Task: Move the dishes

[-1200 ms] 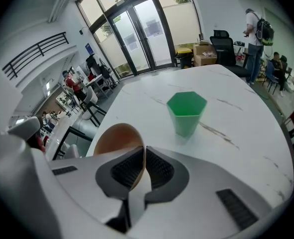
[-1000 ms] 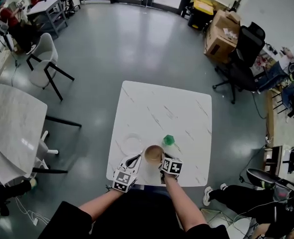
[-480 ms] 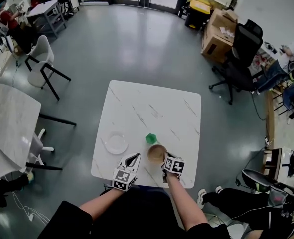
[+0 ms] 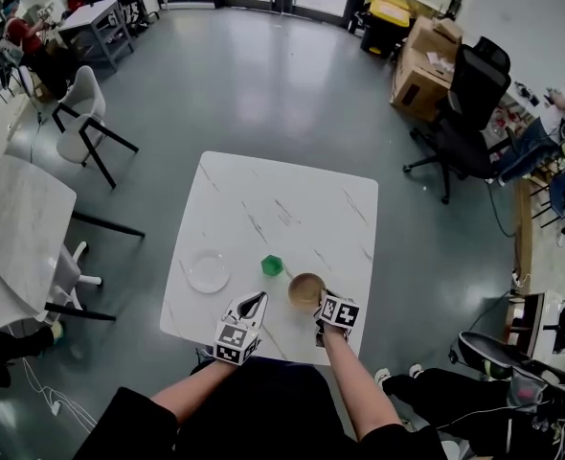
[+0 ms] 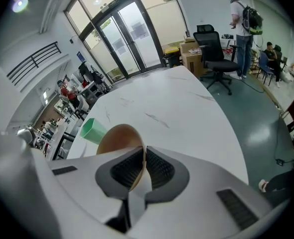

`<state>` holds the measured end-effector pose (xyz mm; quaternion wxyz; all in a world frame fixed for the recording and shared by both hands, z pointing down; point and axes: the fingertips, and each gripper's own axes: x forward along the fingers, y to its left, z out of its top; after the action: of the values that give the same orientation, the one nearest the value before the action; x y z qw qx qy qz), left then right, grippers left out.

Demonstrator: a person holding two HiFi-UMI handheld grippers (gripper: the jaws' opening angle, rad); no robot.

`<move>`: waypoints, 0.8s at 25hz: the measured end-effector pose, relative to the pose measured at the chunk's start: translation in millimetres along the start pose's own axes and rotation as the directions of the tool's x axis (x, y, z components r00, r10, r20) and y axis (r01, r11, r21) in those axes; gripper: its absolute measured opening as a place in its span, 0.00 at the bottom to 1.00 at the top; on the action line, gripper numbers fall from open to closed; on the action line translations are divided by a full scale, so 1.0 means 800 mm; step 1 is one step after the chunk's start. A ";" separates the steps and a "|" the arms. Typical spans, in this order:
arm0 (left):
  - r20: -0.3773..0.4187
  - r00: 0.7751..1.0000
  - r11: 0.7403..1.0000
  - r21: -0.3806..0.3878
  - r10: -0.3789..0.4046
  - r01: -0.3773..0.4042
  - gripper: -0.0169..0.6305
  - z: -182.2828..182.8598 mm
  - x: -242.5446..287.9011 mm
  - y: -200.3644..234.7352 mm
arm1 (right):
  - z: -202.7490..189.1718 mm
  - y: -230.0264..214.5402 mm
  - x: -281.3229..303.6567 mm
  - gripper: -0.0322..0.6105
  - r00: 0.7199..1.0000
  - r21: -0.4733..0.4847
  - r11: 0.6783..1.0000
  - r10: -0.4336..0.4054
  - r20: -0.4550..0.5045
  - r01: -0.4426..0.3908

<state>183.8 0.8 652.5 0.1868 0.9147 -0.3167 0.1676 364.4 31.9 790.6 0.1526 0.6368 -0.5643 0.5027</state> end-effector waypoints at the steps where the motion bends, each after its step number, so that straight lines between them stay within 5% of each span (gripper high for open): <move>1: -0.002 1.000 1.000 -0.011 0.005 -0.005 0.05 0.001 0.003 -0.003 | 0.003 -0.005 0.000 0.10 1.000 0.016 1.000 0.008 0.001 -0.008; 20: -0.039 0.999 1.000 -0.015 0.010 -0.010 0.05 -0.012 0.020 -0.036 | 0.009 -0.074 0.013 0.10 1.000 0.045 0.999 -0.024 -0.008 0.025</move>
<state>212.5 17.8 661.1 0.1990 0.9082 -0.3189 0.1838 418.1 39.7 818.1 0.1463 0.6451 -0.5443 0.5160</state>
